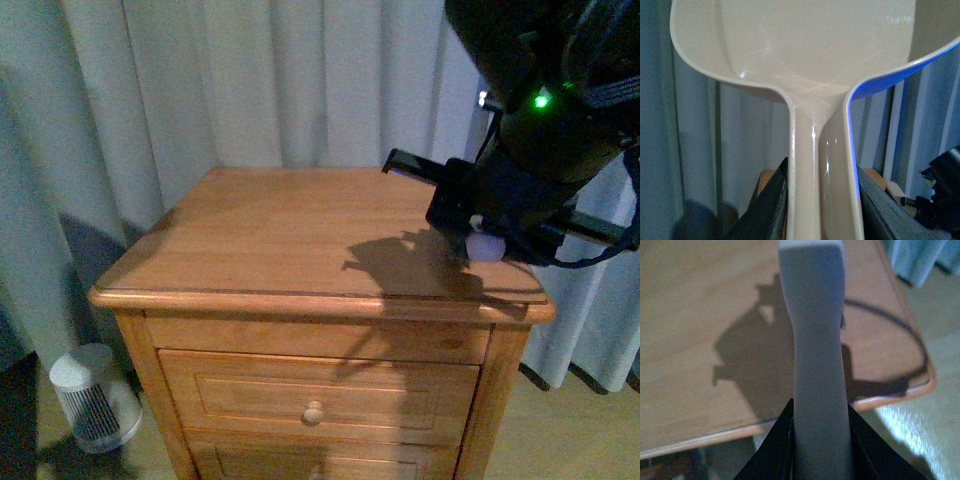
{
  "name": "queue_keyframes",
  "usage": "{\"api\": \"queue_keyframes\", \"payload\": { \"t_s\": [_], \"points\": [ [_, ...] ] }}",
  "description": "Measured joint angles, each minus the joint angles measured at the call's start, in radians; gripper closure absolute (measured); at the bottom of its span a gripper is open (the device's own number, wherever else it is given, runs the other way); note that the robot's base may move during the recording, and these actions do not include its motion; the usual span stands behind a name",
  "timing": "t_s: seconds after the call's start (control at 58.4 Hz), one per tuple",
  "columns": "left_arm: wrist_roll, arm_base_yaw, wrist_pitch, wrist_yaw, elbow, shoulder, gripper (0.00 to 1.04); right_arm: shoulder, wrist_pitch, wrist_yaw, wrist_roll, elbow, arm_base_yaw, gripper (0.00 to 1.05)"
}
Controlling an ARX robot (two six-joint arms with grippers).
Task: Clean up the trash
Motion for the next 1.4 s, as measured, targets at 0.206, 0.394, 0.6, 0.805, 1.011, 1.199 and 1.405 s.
{"api": "queue_keyframes", "payload": {
  "t_s": [0.206, 0.394, 0.6, 0.805, 1.011, 1.199, 1.405],
  "points": [
    [0.0, 0.0, 0.0, 0.0, 0.0, 0.0, 0.77, -0.299, 0.403, 0.11, -0.301, -0.239, 0.011, 0.83],
    [0.0, 0.0, 0.0, 0.0, 0.0, 0.0, 0.77, -0.6, 0.707, 0.135, -0.602, -0.477, 0.035, 0.83],
    [0.0, 0.0, 0.0, 0.0, 0.0, 0.0, 0.77, -0.876, 0.855, 0.192, -0.842, -0.68, 0.078, 0.84],
    [0.0, 0.0, 0.0, 0.0, 0.0, 0.0, 0.77, -1.059, 0.98, 0.287, -0.979, -0.816, 0.116, 0.84],
    [0.0, 0.0, 0.0, 0.0, 0.0, 0.0, 0.77, -1.164, 1.062, 0.364, -1.041, -0.927, 0.132, 0.84],
    [0.0, 0.0, 0.0, 0.0, 0.0, 0.0, 0.77, -1.2, 1.017, 0.377, -1.033, -0.946, 0.116, 0.84],
    [0.0, 0.0, 0.0, 0.007, 0.0, 0.0, 0.77, -1.207, 1.015, 0.381, -1.029, -0.946, 0.113, 0.84]
  ]
}}
